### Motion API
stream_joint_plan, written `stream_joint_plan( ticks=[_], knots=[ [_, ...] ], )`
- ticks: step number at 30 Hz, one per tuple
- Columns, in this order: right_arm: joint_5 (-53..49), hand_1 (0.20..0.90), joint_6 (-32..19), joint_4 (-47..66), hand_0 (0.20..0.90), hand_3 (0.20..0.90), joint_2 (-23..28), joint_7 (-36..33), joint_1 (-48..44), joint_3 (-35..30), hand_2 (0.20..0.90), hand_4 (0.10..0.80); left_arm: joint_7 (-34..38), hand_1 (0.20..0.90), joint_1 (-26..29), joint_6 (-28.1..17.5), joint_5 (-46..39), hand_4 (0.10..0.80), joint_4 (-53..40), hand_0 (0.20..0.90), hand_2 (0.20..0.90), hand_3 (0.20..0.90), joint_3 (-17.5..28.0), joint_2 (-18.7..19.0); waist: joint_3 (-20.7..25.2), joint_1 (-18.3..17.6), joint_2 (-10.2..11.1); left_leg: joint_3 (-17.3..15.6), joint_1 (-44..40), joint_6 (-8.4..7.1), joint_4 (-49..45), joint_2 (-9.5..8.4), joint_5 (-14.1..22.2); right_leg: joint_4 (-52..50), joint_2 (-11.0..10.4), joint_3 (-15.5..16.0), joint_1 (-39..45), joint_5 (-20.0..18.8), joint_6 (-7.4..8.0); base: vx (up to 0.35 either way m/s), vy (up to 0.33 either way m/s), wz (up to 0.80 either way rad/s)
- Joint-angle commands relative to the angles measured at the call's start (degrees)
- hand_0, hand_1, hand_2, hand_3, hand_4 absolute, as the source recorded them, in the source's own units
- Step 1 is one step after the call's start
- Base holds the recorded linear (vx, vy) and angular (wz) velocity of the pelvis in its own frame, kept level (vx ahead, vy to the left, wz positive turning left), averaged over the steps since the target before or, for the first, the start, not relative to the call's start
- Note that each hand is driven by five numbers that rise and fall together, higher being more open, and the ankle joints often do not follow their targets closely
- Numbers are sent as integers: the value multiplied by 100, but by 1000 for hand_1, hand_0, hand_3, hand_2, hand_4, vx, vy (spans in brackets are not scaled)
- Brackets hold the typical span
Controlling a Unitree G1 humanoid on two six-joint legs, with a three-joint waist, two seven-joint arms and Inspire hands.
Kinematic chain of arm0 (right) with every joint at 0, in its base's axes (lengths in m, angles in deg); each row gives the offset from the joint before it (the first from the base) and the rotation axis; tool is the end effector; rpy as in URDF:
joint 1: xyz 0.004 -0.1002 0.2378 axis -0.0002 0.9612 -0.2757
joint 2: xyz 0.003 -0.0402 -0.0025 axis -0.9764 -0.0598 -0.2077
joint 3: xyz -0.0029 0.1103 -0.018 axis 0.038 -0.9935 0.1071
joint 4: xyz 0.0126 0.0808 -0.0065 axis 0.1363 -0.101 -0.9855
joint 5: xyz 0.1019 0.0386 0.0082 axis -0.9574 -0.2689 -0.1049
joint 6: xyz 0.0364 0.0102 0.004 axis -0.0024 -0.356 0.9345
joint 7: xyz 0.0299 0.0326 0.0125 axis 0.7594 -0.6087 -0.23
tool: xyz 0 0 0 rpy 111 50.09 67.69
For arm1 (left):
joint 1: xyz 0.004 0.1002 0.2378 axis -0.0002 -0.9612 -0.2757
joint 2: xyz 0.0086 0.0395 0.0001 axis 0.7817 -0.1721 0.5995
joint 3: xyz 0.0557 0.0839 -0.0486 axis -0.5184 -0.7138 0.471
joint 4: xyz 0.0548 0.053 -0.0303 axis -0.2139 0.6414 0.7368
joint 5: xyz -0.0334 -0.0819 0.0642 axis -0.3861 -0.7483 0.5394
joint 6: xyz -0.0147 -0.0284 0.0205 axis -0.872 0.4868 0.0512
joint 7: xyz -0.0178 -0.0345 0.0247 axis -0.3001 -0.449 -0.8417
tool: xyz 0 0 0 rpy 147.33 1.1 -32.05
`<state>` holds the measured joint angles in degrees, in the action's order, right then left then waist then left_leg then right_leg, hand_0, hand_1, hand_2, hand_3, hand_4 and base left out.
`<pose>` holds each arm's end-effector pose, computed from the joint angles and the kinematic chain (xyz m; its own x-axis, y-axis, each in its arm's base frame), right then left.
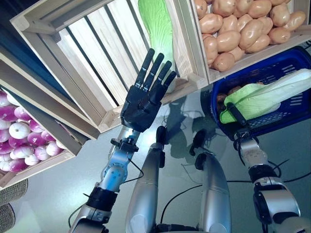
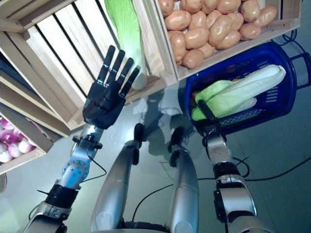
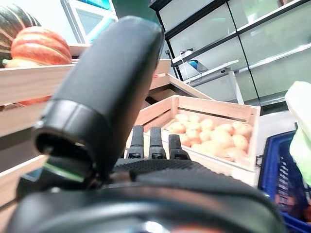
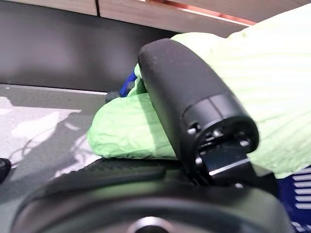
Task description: Put vegetables into the basket
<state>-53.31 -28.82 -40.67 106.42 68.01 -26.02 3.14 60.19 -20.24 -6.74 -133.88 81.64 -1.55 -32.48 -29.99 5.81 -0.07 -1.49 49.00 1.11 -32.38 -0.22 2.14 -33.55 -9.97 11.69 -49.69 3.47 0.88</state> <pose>0.3263 -0.2390 0.0609 0.9624 -0.1105 -0.2483 0.2711 0.4536 0.8490 0.2674 0.1547 0.1068 0.6907 -0.3677 0.6227 0.7230 0.3704 -0.5832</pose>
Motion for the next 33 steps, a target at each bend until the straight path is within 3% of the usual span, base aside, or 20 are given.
stream_joint_plan(
  ticks=[1,8,16,25,26,27,28,29,30,33],
  knots=[
    [349,300,34,267,300,300,618,15,-9,110,300,400,-415,900,241,-378,-123,800,-779,900,900,900,-96,-18,19,87,-290,108,165,-111,-70,-225,156,-139,59,-22,60,-155,157,0,0,0],
    [281,300,-41,48,300,300,663,-149,-241,66,300,400,-331,900,329,-415,-78,800,-719,900,900,900,-101,-23,19,94,-319,124,143,-115,92,-223,73,-9,94,-16,50,-202,152,0,0,0],
    [233,300,-543,126,300,300,843,-920,-236,-128,300,400,-268,900,305,-385,34,800,-773,900,900,900,-53,46,19,59,-319,137,164,-106,61,-254,119,-37,145,-33,2,-196,148,0,0,0],
    [46,300,-677,275,300,300,971,-1518,-301,-267,300,400,-220,900,314,-274,80,800,-849,900,900,900,-50,115,19,28,-332,121,214,-73,-4,-261,159,-75,163,-40,-56,-206,132,3,-9,0],
    [111,413,-674,330,413,413,999,-1696,-334,-241,413,475,-199,900,309,-244,217,800,-854,900,900,900,-68,146,19,20,-332,121,231,-69,-9,-258,158,-70,169,-48,-72,-216,126,11,-36,-1],
    [103,458,-691,345,458,458,1012,-1740,-345,-230,458,505,-196,900,310,-243,219,800,-864,900,900,900,-73,165,19,15,-337,115,236,-68,-10,-253,155,-68,170,-50,-80,-222,125,13,-38,-1],
    [79,564,-692,358,564,564,1047,-1787,-363,-226,564,576,-190,900,305,-234,196,800,-879,900,900,900,-72,186,19,12,-344,109,237,-69,1,-250,150,-56,171,-52,-87,-227,123,0,0,0],
    [108,780,-681,353,780,780,1089,-1835,-389,-239,780,720,-173,900,302,-209,223,800,-892,900,900,900,-47,189,19,3,-353,93,241,-77,-1,-239,147,-56,166,-52,-95,-230,120,6,1,-4],
    [131,900,-687,353,900,900,1118,-1869,-405,-239,900,800,-168,900,295,-222,199,800,-903,900,900,900,-46,205,19,-9,-365,77,246,-80,0,-229,142,-50,169,-56,-103,-234,113,5,5,-4],
    [165,900,-678,327,900,900,1128,-1954,-454,-237,900,800,-127,900,320,-232,194,800,-930,900,900,900,-47,232,19,-10,-378,68,242,-86,8,-215,145,-54,180,-72,-107,-216,106,6,-2,-5]
  ],
)
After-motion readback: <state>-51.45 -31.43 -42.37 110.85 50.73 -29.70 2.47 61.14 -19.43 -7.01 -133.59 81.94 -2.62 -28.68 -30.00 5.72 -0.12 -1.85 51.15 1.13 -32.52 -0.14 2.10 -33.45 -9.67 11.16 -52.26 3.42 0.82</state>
